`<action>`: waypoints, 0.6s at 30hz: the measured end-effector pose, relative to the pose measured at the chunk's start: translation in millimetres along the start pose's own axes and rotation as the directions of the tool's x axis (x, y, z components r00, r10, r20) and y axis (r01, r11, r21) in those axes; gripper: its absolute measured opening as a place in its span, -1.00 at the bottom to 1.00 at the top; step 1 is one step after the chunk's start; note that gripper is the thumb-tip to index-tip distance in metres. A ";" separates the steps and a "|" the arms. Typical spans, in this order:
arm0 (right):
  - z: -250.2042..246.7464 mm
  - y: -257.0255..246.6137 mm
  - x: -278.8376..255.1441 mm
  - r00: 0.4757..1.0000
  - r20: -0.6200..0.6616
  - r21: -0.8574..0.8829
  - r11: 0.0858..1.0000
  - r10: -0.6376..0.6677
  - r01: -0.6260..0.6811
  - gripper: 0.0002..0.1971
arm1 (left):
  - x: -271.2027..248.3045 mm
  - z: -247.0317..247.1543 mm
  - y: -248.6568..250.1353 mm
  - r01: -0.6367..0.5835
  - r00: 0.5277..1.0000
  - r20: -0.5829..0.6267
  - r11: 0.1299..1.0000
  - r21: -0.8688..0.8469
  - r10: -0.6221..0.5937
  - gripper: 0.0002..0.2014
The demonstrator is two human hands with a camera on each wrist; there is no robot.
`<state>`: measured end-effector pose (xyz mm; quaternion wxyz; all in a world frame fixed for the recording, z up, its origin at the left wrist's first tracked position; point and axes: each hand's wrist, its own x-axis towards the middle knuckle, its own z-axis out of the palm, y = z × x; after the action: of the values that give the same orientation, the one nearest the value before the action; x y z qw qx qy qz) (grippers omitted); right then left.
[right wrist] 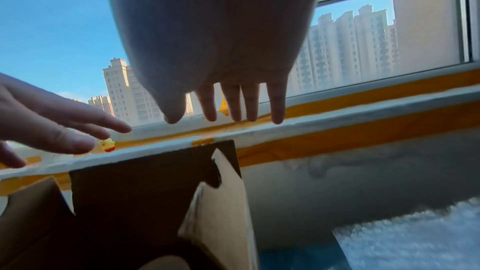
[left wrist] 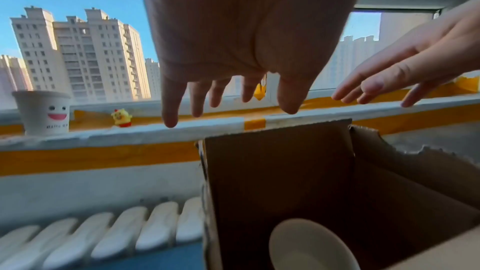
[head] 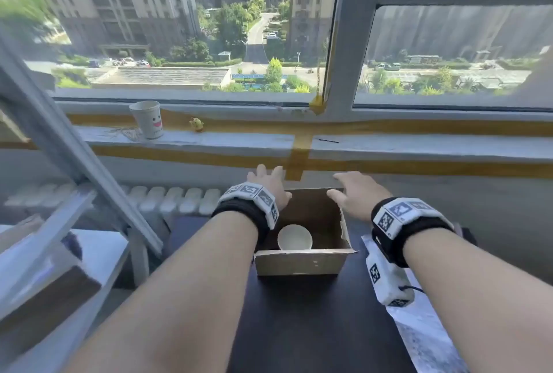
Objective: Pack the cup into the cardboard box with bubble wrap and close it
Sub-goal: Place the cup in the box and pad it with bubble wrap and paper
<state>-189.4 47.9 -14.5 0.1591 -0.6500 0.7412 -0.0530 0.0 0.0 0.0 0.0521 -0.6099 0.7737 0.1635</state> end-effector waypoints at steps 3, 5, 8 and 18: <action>13.3 2.2 1.4 0.997 0.044 0.003 0.998 0.064 -0.064 -0.35 | 4.9 19.3 -5.7 0.063 0.996 0.057 0.997 0.039 -0.065 -0.37; 21.3 2.1 0.3 0.993 0.083 0.013 0.996 0.087 -0.089 -0.29 | 7.2 32.0 -8.5 0.076 0.996 0.050 0.996 0.039 -0.078 -0.42; 28.2 3.6 -1.3 0.991 0.085 0.014 0.995 0.101 -0.103 -0.24 | 7.4 40.2 -11.0 0.065 0.998 -0.011 0.998 0.026 -0.065 -0.45; 32.3 4.1 -25.0 0.980 0.114 0.139 0.974 0.161 -0.176 -0.08 | -0.8 47.4 -21.4 0.017 1.000 -0.010 1.000 -0.012 -0.017 -0.22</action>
<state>-180.8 77.2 -42.0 0.2488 -0.5729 0.7785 -0.0611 15.2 11.4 -48.4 0.0459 -0.6177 0.7675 0.1648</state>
